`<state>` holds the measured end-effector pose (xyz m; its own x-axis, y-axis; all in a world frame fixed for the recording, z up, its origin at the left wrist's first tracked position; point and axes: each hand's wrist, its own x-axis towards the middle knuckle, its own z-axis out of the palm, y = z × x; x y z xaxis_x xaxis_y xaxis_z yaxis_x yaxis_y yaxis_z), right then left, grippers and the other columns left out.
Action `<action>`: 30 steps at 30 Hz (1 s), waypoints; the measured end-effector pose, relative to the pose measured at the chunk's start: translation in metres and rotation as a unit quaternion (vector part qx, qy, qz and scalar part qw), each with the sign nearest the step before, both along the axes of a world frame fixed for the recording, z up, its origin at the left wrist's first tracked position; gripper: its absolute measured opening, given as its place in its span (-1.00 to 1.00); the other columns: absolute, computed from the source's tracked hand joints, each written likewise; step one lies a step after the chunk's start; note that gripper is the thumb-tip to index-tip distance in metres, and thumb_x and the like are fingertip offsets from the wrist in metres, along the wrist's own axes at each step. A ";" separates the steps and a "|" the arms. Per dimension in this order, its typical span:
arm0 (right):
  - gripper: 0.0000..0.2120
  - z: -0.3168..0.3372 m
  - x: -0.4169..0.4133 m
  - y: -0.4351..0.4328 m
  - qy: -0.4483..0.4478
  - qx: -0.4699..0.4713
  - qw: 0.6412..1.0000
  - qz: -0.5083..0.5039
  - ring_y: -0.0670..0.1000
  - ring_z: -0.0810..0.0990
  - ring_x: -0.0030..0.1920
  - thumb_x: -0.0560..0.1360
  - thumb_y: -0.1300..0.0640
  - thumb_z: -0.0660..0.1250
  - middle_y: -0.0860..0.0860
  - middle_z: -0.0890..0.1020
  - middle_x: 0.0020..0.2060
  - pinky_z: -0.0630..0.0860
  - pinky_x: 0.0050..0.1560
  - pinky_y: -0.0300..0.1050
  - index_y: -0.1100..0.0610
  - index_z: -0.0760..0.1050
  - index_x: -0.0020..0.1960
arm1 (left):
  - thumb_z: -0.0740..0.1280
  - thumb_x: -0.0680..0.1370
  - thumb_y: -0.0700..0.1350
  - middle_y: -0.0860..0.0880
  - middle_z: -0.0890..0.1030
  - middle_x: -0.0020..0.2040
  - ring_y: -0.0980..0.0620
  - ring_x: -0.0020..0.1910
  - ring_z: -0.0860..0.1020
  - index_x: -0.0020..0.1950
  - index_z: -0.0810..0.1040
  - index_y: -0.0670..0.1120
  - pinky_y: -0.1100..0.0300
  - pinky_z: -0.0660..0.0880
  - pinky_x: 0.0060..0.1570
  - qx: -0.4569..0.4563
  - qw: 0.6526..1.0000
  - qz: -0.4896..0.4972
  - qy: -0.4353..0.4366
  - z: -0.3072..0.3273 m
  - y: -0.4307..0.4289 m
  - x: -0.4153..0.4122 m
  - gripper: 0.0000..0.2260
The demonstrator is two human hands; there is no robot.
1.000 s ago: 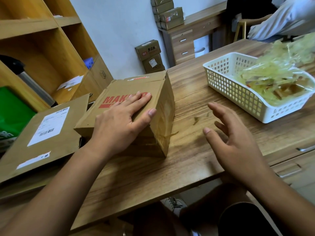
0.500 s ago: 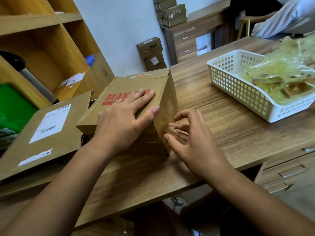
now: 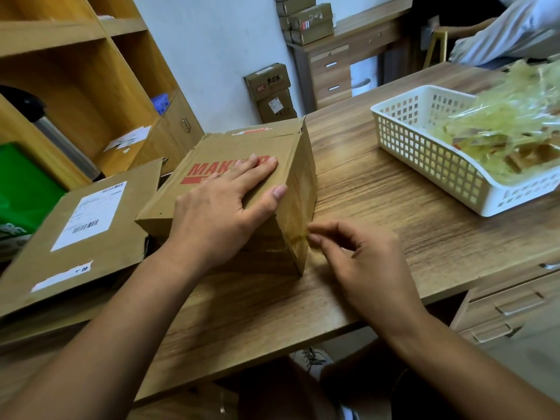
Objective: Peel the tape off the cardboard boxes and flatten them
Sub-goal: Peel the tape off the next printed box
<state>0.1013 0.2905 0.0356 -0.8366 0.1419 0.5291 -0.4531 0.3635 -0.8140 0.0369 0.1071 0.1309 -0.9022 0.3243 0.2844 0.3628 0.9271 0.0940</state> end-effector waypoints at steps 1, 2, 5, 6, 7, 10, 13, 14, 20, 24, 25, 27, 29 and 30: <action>-0.79 0.000 0.005 -0.001 0.025 0.030 0.999 -0.006 -0.23 0.68 -0.01 0.51 0.24 0.47 -0.13 0.73 -0.05 0.60 0.05 -0.30 0.09 0.69 0.12 | -0.21 0.40 0.53 0.35 0.17 0.56 0.17 0.57 0.17 0.50 0.15 0.49 0.03 0.33 0.30 -0.001 1.000 0.000 0.000 0.000 0.000 0.000 -0.33; -0.79 -0.001 0.010 -0.003 0.043 0.058 0.997 -0.007 -0.22 0.67 -0.01 0.51 0.26 0.47 -0.10 0.73 -0.04 0.60 0.05 -0.29 0.11 0.68 0.13 | -0.21 0.39 0.54 0.35 0.17 0.56 0.17 0.57 0.17 0.50 0.15 0.49 0.02 0.33 0.29 -0.001 1.000 -0.001 0.000 0.000 0.000 -0.001 -0.32; -0.77 -0.003 0.028 -0.005 0.072 0.100 0.992 0.014 -0.22 0.66 0.01 0.53 0.28 0.43 -0.07 0.72 -0.02 0.57 0.08 -0.34 0.14 0.66 0.16 | -0.21 0.40 0.54 0.35 0.17 0.56 0.16 0.57 0.17 0.50 0.15 0.49 -0.01 0.34 0.29 0.000 1.000 -0.003 0.001 -0.001 0.000 0.000 -0.33; -0.78 -0.003 0.034 -0.006 0.077 0.104 0.991 0.026 -0.22 0.65 0.02 0.54 0.27 0.41 -0.07 0.71 -0.02 0.56 0.08 -0.36 0.14 0.66 0.17 | -0.21 0.39 0.55 0.35 0.17 0.56 0.16 0.57 0.17 0.49 0.15 0.50 -0.02 0.34 0.29 0.002 1.000 -0.004 0.000 -0.001 -0.001 0.000 -0.33; -0.79 -0.004 0.040 -0.006 0.081 0.110 0.990 0.039 -0.21 0.66 0.02 0.56 0.23 0.38 -0.06 0.71 -0.02 0.57 0.07 -0.35 0.14 0.65 0.17 | -0.21 0.39 0.55 0.36 0.17 0.56 0.15 0.57 0.18 0.49 0.14 0.50 -0.03 0.34 0.29 0.004 1.000 -0.003 -0.001 -0.002 -0.001 -0.001 -0.33; -0.76 -0.005 0.055 -0.006 0.099 0.130 0.985 0.059 -0.12 0.68 -0.07 0.57 0.18 0.28 -0.04 0.70 -0.07 0.61 -0.09 -0.18 0.17 0.65 0.17 | -0.21 0.39 0.56 0.37 0.18 0.56 0.13 0.57 0.19 0.48 0.14 0.52 -0.06 0.38 0.30 0.007 1.000 -0.003 0.001 -0.003 -0.002 -0.002 -0.34; -0.73 -0.008 0.063 -0.005 0.110 0.157 0.979 0.074 -0.05 0.68 -0.13 0.55 0.22 0.28 -0.04 0.68 -0.09 0.63 -0.19 -0.09 0.17 0.63 0.19 | -0.22 0.40 0.57 0.36 0.18 0.56 0.13 0.57 0.20 0.48 0.13 0.52 -0.07 0.38 0.30 0.007 1.000 -0.006 0.001 -0.003 -0.003 -0.002 -0.34; -0.72 -0.008 0.065 -0.003 0.108 0.165 0.977 0.076 -0.05 0.68 -0.13 0.54 0.23 0.27 -0.05 0.67 -0.09 0.63 -0.20 -0.09 0.15 0.63 0.20 | -0.22 0.40 0.57 0.36 0.18 0.56 0.13 0.57 0.20 0.48 0.13 0.52 -0.07 0.38 0.31 0.008 1.000 -0.008 0.000 -0.004 -0.003 -0.002 -0.34; -0.77 0.005 0.053 0.003 0.030 0.115 0.989 0.090 -0.27 0.64 -0.01 0.55 0.19 0.36 -0.21 0.65 -0.03 0.54 -0.04 -0.40 -0.03 0.57 0.18 | -0.19 0.40 0.55 0.36 0.18 0.56 0.13 0.58 0.19 0.49 0.16 0.50 -0.03 0.33 0.33 0.011 1.000 -0.007 -0.001 -0.003 -0.001 0.000 -0.34; -0.74 0.014 0.029 0.021 -0.039 0.076 0.994 0.062 -0.21 0.66 -0.12 0.55 0.09 0.38 -0.20 0.64 -0.17 0.55 -0.21 -0.38 -0.17 0.45 0.16 | -0.20 0.41 0.56 0.37 0.18 0.56 0.11 0.58 0.19 0.49 0.15 0.51 -0.06 0.36 0.32 0.010 1.000 -0.005 -0.001 -0.004 -0.002 -0.001 -0.35; -0.72 0.015 0.022 0.025 -0.059 0.087 0.992 0.063 -0.20 0.66 -0.14 0.55 0.06 0.36 -0.18 0.63 -0.19 0.60 -0.18 -0.28 -0.20 0.39 0.17 | -0.19 0.41 0.56 0.37 0.18 0.56 0.12 0.58 0.20 0.49 0.15 0.51 -0.06 0.36 0.32 0.011 1.000 -0.007 -0.001 -0.003 -0.002 -0.001 -0.35; -0.68 0.012 0.009 0.030 -0.094 0.130 0.985 0.071 -0.18 0.65 -0.13 0.56 0.04 0.35 -0.17 0.61 -0.17 0.65 -0.10 -0.09 -0.21 0.33 0.21 | -0.19 0.42 0.55 0.37 0.19 0.55 0.12 0.58 0.19 0.49 0.16 0.51 -0.05 0.35 0.31 0.013 1.000 -0.010 0.000 -0.003 -0.002 0.000 -0.36; -0.65 0.011 -0.004 0.032 -0.092 0.180 0.977 0.069 -0.16 0.61 -0.03 0.56 0.07 0.36 -0.20 0.58 -0.07 0.63 0.02 0.00 -0.16 0.35 0.28 | -0.18 0.42 0.55 0.37 0.18 0.55 0.12 0.58 0.19 0.49 0.15 0.51 -0.05 0.34 0.30 0.012 1.000 -0.008 0.002 -0.003 -0.002 0.000 -0.36; -0.64 0.011 -0.010 0.034 -0.082 0.191 0.976 0.064 -0.16 0.59 0.02 0.56 0.10 0.36 -0.21 0.56 -0.01 0.62 0.08 0.00 -0.13 0.39 0.29 | -0.19 0.42 0.55 0.37 0.18 0.55 0.13 0.58 0.19 0.49 0.15 0.51 -0.04 0.33 0.30 0.012 1.000 -0.008 0.002 -0.003 -0.002 0.000 -0.36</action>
<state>0.0917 0.3242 0.0470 -0.9129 -0.1499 0.3797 -0.3887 0.6033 -0.6963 0.0370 0.1048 0.1276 -0.8960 0.3310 0.2962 0.3774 0.9189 0.1147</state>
